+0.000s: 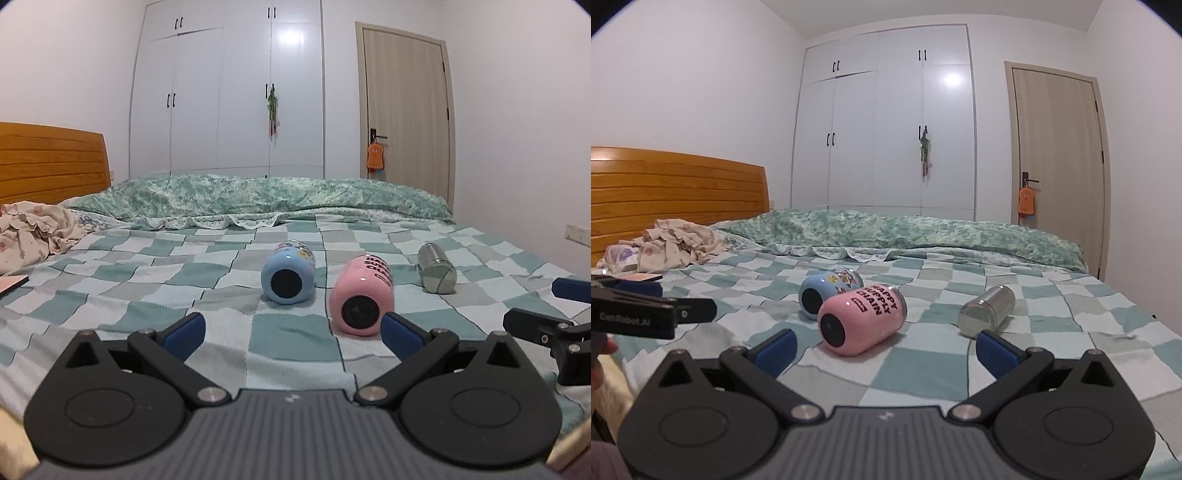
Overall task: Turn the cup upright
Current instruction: 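Move the right tool toward the pink cup and close around its body, then lower the left tool onto the pink cup and close its fingers around it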
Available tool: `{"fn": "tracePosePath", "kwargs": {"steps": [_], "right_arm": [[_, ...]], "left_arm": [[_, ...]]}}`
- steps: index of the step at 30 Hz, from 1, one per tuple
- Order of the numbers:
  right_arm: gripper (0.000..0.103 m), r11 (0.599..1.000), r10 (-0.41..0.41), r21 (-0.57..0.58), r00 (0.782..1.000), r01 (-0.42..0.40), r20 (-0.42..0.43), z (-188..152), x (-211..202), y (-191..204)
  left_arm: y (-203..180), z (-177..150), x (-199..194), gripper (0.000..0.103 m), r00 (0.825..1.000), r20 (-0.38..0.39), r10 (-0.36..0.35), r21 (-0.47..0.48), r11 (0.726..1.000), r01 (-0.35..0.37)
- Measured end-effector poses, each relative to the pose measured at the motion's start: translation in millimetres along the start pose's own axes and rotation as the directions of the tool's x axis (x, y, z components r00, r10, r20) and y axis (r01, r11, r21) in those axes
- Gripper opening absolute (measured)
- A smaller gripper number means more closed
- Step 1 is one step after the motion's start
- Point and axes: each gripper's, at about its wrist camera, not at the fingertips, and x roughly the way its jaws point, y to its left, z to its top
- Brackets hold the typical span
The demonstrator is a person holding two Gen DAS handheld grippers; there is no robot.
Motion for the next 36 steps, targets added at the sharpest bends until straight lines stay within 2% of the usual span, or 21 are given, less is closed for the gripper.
{"fn": "tracePosePath", "kwargs": {"steps": [5,9,14,19,24,27,30,31,33,34,36], "right_arm": [[0.103,1.0,0.013,0.005,1.0,-0.012,-0.015,12,30,-5],[0.103,1.0,0.013,0.013,1.0,-0.012,-0.028,22,52,-15],[0.103,1.0,0.007,0.01,0.998,-0.006,-0.06,31,82,-40],[0.103,1.0,0.005,-0.026,0.995,-0.007,-0.095,38,109,-66],[0.103,0.998,0.009,-0.058,0.989,-0.018,-0.145,40,140,-88],[0.103,0.999,0.013,-0.048,0.985,-0.022,-0.171,39,156,-104],[0.103,0.999,0.026,-0.033,0.979,-0.033,-0.2,36,169,-118],[0.103,0.999,0.032,-0.025,0.978,-0.038,-0.208,35,172,-122],[0.103,0.999,0.048,-0.002,0.972,-0.05,-0.23,32,180,-129],[0.103,0.999,0.055,0.014,0.969,-0.053,-0.24,29,183,-132],[0.103,0.998,0.061,0.029,0.967,-0.055,-0.248,26,185,-135]], "left_arm": [[-1,21,33,0.103,0.998,-0.054,-0.013,0.033,0.999,0.014],[-8,39,69,0.103,0.989,-0.145,-0.037,0.051,0.998,0.045],[-22,61,115,0.103,0.963,-0.258,-0.077,0.056,0.994,0.094],[-50,73,157,0.103,0.936,-0.342,-0.089,0.098,0.987,0.13],[-81,80,203,0.103,0.89,-0.45,-0.076,0.149,0.976,0.159],[-97,81,233,0.103,0.848,-0.527,-0.06,0.179,0.967,0.179],[-106,74,261,0.103,0.796,-0.605,-0.017,0.21,0.961,0.18],[-109,69,271,0.103,0.77,-0.638,0.002,0.216,0.96,0.177],[-108,61,284,0.089,0.728,-0.686,0.001,0.188,0.966,0.175],[-107,58,287,0.086,0.719,-0.695,0.016,0.185,0.97,0.157],[-102,59,283,0.085,0.737,-0.675,0.009,0.152,0.98,0.128]]}}
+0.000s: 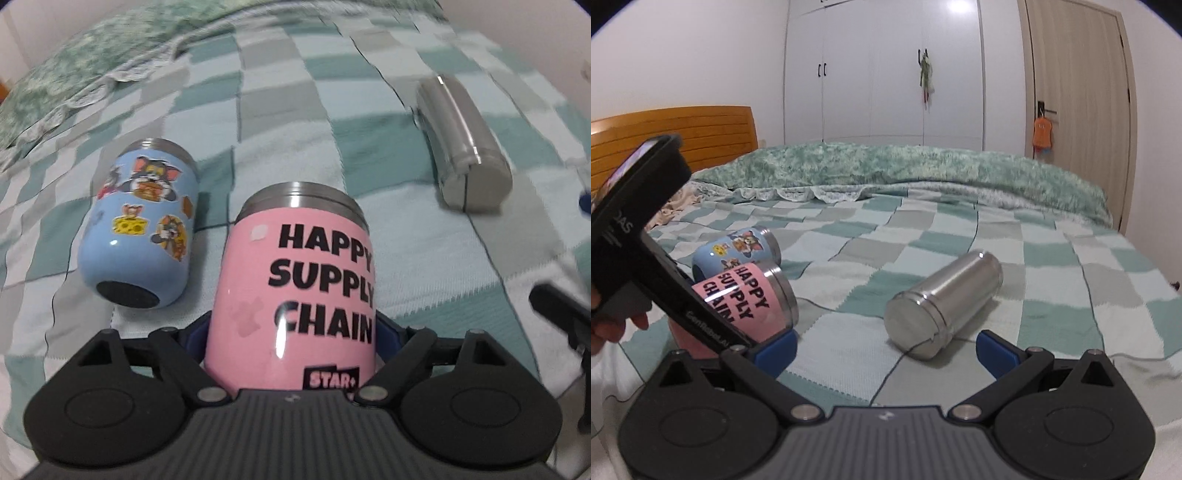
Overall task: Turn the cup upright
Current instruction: 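Lower the left tool onto the pink cup and close its fingers around it, then grasp the pink cup with the right tool and rotate it rim-up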
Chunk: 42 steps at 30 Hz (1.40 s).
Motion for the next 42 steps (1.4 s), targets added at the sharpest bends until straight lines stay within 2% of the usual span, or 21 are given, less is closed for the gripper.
{"fn": "tracePosePath", "kwargs": {"steps": [3,11,15,20,25,29,32,35,36,38,42], "right_arm": [[0.103,1.0,-0.003,0.006,1.0,0.003,0.005,-2,-6,1],[0.103,1.0,-0.003,0.003,0.999,0.003,0.034,-2,-46,12],[0.103,1.0,0.0,0.016,0.999,0.0,0.039,-7,-73,21],[0.103,1.0,0.016,0.024,0.999,-0.017,0.039,-17,-108,37],[0.103,0.999,0.027,0.023,0.999,-0.028,0.027,-33,-132,52],[0.103,0.999,0.028,0.044,1.0,-0.028,0.007,-48,-147,59],[0.103,0.998,0.021,0.06,1.0,-0.02,-0.012,-59,-155,63],[0.103,0.998,0.007,0.069,1.0,-0.005,-0.028,-65,-163,62],[0.103,0.997,0.001,0.073,1.0,0.001,-0.031,-67,-165,62],[0.103,0.997,-0.007,0.079,1.0,0.009,-0.03,-67,-169,61],[0.103,0.997,-0.009,0.078,1.0,0.011,-0.028,-64,-176,64]], "left_arm": [[2,-6,-7,0.085,1.0,-0.006,-0.005,-0.038,0.999,0.005],[-7,-31,-53,0.085,1.0,0.028,-0.011,-0.023,1.0,0.011],[-8,-59,-90,0.085,0.998,0.047,-0.04,-0.024,0.999,0.041],[-8,-110,-129,0.085,0.998,0.021,-0.065,-0.069,0.995,0.066],[-9,-151,-131,0.085,0.996,-0.025,-0.082,-0.126,0.989,0.078],[-13,-167,-113,0.085,0.997,-0.038,-0.069,-0.17,0.983,0.061],[-17,-170,-113,0.086,0.999,0.004,-0.045,-0.165,0.985,0.045],[-12,-172,-113,0.088,0.998,0.014,-0.066,-0.187,0.98,0.067],[-10,-173,-114,0.089,0.996,0.025,-0.08,-0.186,0.979,0.083],[-6,-175,-121,0.103,0.992,0.06,-0.113,-0.193,0.974,0.123],[7,-178,-150,0.103,0.975,0.149,-0.162,-0.183,0.965,0.188]]}}
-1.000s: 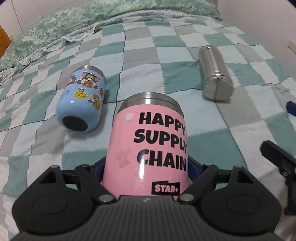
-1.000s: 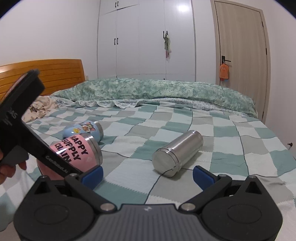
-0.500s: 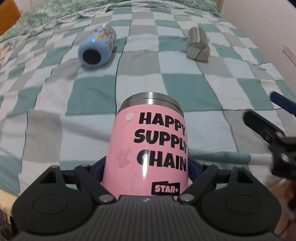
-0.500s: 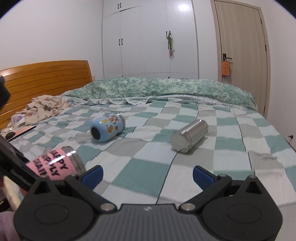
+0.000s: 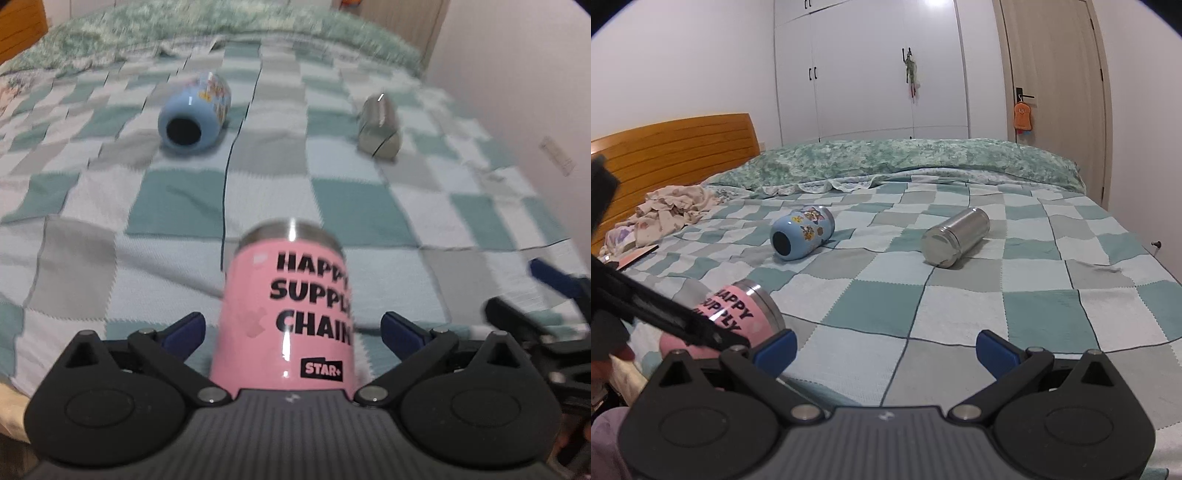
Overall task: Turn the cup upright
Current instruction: 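Grasp the pink cup with the right tool and rotate it rim-up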
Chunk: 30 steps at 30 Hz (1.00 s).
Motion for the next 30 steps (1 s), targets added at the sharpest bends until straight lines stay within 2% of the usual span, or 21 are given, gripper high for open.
{"fn": "tracePosePath", "kwargs": {"steps": [3,6,10,16,19,22,24,27,30], "right_arm": [[0.103,1.0,0.019,-0.017,1.0,-0.019,-0.001,6,-2,12],[0.103,0.997,0.068,-0.034,0.998,-0.068,-0.017,11,2,31],[0.103,0.989,0.142,-0.033,0.988,-0.144,-0.068,16,19,64],[0.103,0.97,0.243,0.045,0.952,-0.239,-0.188,25,63,107],[0.103,0.964,0.258,0.125,0.937,-0.234,-0.236,25,85,111],[0.103,0.936,0.303,0.267,0.913,-0.231,-0.272,25,108,101],[0.093,0.908,0.329,0.361,0.895,-0.212,-0.302,23,125,91],[0.091,0.854,0.395,0.478,0.856,-0.208,-0.334,16,147,80],[0.089,0.825,0.419,0.525,0.85,-0.209,-0.32,12,151,75]], "left_arm": [[14,1,-30,0.103,0.997,0.08,-0.015,0.011,1.0,0.014],[37,-2,-48,0.103,0.989,0.143,0.02,-0.007,1.0,-0.02],[73,-10,-50,0.103,0.983,0.148,0.11,-0.025,0.994,-0.108],[123,-30,-39,0.103,0.973,0.138,0.184,-0.051,0.983,-0.179],[136,-37,-38,0.103,0.966,0.165,0.2,-0.038,0.98,-0.196],[138,-36,-33,0.103,0.966,0.181,0.184,-0.019,0.983,-0.183],[140,-35,-30,0.103,0.969,0.182,0.167,-0.019,0.986,-0.167],[138,-35,-27,0.103,0.972,0.187,0.142,-0.021,0.99,-0.141],[136,-37,-27,0.103,0.973,0.195,0.121,-0.024,0.993,-0.118]]}}
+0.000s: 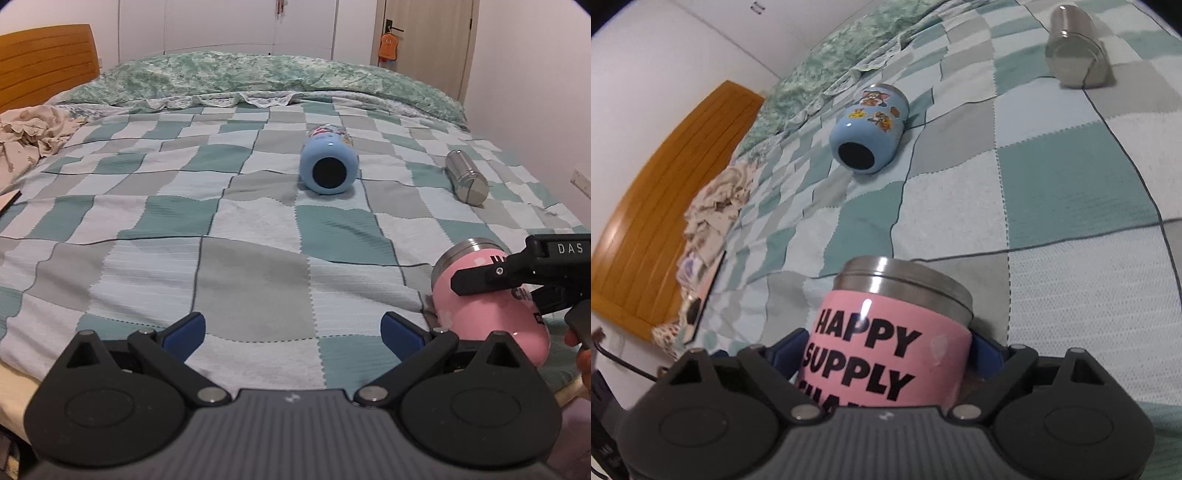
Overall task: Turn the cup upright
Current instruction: 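Grasp the pink cup with the right tool and rotate it rim-up, then lower the upright pink cup onto the blanket and open the right tool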
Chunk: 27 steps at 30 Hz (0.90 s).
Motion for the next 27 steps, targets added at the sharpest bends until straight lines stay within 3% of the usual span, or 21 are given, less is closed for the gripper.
{"fn": "tracePosePath", "kwargs": {"steps": [6,11,14,17,22,25,27], "right_arm": [[0.088,0.998,0.041,-0.059,0.989,-0.033,0.143,-17,-25,5],[0.085,0.981,0.081,-0.191,0.952,-0.025,0.295,-25,-52,21],[0.084,0.956,0.059,-0.288,0.924,0.057,0.379,-23,-60,38],[0.084,0.906,0.015,-0.383,0.891,0.18,0.454,-21,-63,53],[0.084,0.739,-0.116,-0.505,0.823,0.446,0.557,-24,-44,76],[0.084,0.725,-0.164,-0.51,0.835,0.463,0.525,-28,-25,67],[0.084,0.703,-0.135,-0.529,0.82,0.475,0.557,-38,-23,66]], "left_arm": [[1,-1,-3,0.103,1.0,0.013,-0.022,-0.033,0.999,0.022],[-1,-1,-6,0.103,0.999,0.025,-0.029,-0.046,0.998,0.03],[-2,-2,-7,0.103,0.999,0.029,-0.028,-0.05,0.998,0.029],[-3,-2,-10,0.103,0.999,0.039,-0.032,-0.057,0.998,0.034],[-7,-3,-12,0.103,0.998,0.058,-0.029,-0.057,0.998,0.032],[-9,-6,-11,0.103,0.997,0.063,-0.032,-0.058,0.998,0.036],[-10,-9,-10,0.103,0.998,0.063,-0.032,-0.06,0.998,0.036]]}}
